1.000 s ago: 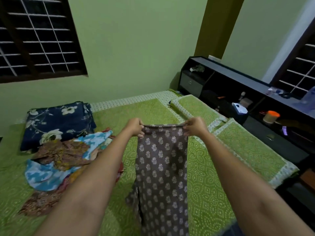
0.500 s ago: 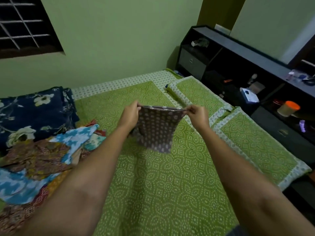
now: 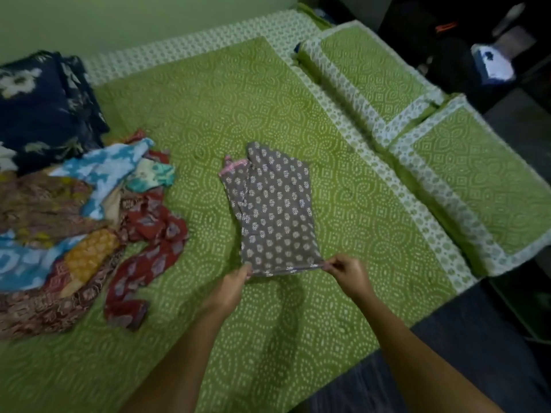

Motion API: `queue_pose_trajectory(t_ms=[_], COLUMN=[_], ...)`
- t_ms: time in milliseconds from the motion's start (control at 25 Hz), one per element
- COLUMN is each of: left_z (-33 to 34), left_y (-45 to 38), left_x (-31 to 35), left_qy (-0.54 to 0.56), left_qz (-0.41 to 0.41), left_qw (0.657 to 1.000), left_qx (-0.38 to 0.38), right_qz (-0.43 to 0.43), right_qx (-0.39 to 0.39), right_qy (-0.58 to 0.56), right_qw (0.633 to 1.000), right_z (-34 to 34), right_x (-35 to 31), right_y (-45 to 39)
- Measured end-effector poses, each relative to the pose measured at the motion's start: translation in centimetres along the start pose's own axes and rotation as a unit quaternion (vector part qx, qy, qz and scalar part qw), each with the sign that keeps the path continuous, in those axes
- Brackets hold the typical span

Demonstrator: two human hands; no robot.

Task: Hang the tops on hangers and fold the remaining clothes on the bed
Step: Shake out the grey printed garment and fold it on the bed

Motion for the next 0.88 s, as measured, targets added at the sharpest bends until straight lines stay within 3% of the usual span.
queue_pose_trajectory(t_ms=[120, 280, 520, 720, 880], left_z=[-1.7, -13.0, -28.6, -41.9, -48.5], left_y=[-0.4, -2.3, 0.8, 5.5, 5.7], left_x=[0.2, 4.9, 11.7, 17.3, 19.2], left_qy=[0.001, 0.032, -0.050, -0.074, 0.042], left_qz=[-0.010, 0.002, 0.070, 0.135, 0.145], left_qw=[1.000, 0.992, 0.989, 0.973, 0.968], left_qx=[0.017, 0.120, 0.122, 0.172, 0.199], right_qz=[0.003, -0.052, -0.059, -0.008, -0.054], right_qx=[-0.016, 0.039, -0.099, -0.170, -0.089], right_qy=[0.025, 0.052, 0.269, 0.196, 0.207], right_qw=[1.000, 0.997, 0.956, 0.966, 0.973], right_z=[-0.5, -7.0, -15.6, -23.0, -28.3], right_x=[-2.0, -10.9, -25.0, -35.6, -42.0], right_y=[-0.2, -3.9, -2.3, 0.6, -0.4])
Point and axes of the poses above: each hand's wrist, its own y-axis away from the middle knuckle, its own z-axis out of the palm, x = y × z, the point moved 8 cm from there along -y, towards the middle knuckle
